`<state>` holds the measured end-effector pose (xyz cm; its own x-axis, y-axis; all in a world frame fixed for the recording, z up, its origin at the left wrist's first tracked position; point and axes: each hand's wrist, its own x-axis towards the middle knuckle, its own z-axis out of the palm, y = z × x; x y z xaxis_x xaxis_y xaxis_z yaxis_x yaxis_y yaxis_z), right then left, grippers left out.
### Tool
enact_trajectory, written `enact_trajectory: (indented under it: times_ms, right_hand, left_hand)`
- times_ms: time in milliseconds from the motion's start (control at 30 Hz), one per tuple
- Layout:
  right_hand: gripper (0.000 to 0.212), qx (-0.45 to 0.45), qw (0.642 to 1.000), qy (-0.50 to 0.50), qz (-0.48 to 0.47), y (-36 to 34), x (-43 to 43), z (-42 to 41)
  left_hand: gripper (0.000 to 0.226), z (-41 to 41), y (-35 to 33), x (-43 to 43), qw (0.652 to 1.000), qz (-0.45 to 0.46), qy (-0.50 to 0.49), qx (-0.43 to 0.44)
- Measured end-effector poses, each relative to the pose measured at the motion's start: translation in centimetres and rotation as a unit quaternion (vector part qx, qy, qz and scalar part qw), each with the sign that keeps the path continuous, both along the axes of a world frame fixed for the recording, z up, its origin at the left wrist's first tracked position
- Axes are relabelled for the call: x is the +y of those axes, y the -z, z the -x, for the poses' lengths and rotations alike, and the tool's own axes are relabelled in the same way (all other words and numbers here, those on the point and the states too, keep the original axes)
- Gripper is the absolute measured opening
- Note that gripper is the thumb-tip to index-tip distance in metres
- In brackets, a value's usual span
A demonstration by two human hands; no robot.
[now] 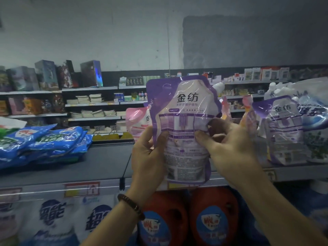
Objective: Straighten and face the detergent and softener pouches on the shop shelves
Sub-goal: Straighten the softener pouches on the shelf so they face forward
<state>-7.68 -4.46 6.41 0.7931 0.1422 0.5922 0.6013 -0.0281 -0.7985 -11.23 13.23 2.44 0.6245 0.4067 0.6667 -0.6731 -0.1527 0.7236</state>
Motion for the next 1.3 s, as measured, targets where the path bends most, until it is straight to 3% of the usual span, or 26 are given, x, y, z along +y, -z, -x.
enact_trajectory:
  times_ms: [433, 800, 1300]
  right_hand:
    - [0.014, -0.006, 0.994, -0.108, -0.011, 1.8, 13.8, 2.0]
    - [0.019, 0.037, 0.988, -0.152, -0.003, 3.3, 23.2, 1.1]
    - [0.02, 0.073, 0.99, -0.118, 0.039, 4.8, 26.8, -2.5]
  left_hand:
    - [0.019, 6.2, 0.4, 13.0, 0.994, -0.009, -0.1, 0.032]
    - [0.015, 6.1, 1.5, 21.1, 0.987, 0.007, -0.15, 0.051]
    - [0.01, 2.0, 3.6, 24.4, 0.987, 0.071, -0.127, 0.072]
